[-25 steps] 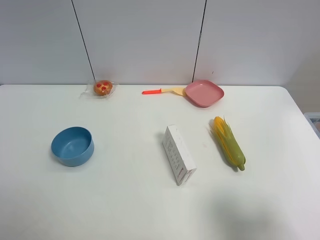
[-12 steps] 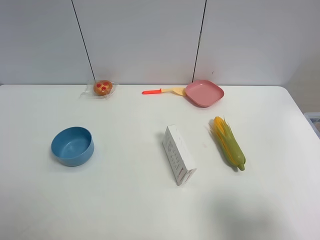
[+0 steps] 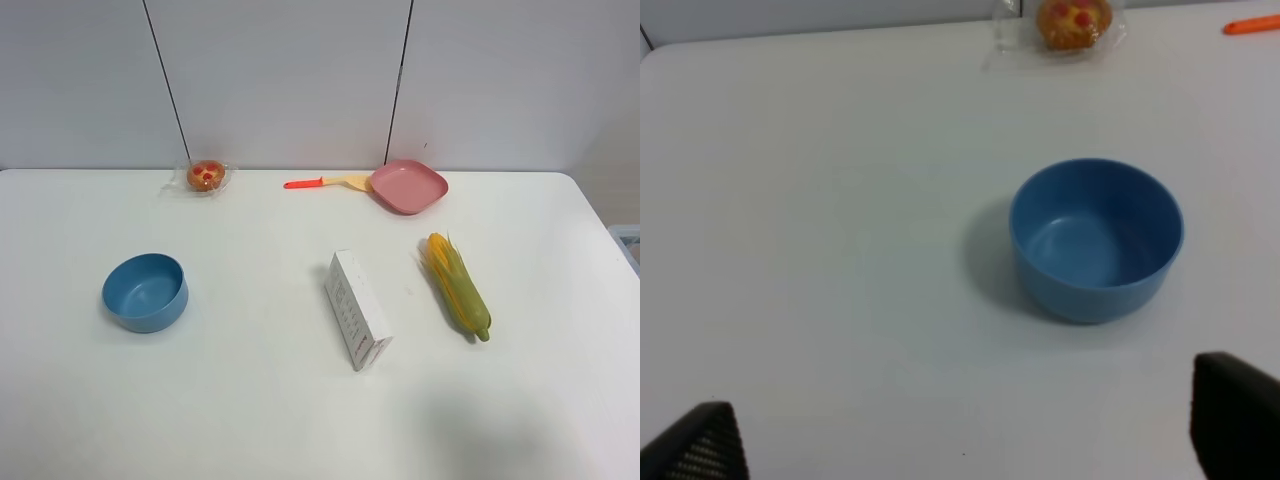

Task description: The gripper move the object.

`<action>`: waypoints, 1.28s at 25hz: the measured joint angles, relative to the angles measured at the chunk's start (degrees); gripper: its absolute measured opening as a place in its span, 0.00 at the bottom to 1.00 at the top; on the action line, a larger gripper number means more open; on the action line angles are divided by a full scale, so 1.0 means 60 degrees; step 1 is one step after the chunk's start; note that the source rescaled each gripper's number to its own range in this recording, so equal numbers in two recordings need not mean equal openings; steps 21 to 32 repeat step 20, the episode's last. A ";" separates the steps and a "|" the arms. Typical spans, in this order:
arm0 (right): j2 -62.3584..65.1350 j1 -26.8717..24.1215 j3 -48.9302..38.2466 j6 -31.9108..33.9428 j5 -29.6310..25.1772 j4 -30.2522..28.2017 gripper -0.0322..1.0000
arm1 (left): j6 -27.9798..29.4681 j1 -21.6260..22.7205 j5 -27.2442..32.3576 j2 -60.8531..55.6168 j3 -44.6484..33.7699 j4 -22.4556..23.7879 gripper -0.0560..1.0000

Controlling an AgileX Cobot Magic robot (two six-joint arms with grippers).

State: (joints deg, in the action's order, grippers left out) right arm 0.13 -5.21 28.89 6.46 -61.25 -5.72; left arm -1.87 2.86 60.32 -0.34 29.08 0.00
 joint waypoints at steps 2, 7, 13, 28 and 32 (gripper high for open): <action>0.0000 0.0000 0.0000 0.0000 0.0000 0.0000 1.00 | 0.0000 0.0000 0.0000 0.0000 0.0000 0.0000 1.00; 0.0000 0.0000 0.0000 0.0000 0.0000 0.0000 1.00 | 0.0000 0.0000 0.0000 0.0000 0.0000 0.0000 1.00; 0.0000 0.0000 0.0000 0.0000 0.0000 0.0000 1.00 | 0.0000 0.0000 0.0000 0.0000 0.0000 0.0000 1.00; 0.0000 0.0000 0.0000 0.0000 0.0000 0.0000 1.00 | 0.0000 0.0000 0.0000 0.0000 0.0000 0.0000 1.00; 0.0000 0.0000 0.0000 0.0000 0.0000 0.0000 1.00 | 0.0000 0.0000 0.0000 0.0000 0.0000 0.0000 1.00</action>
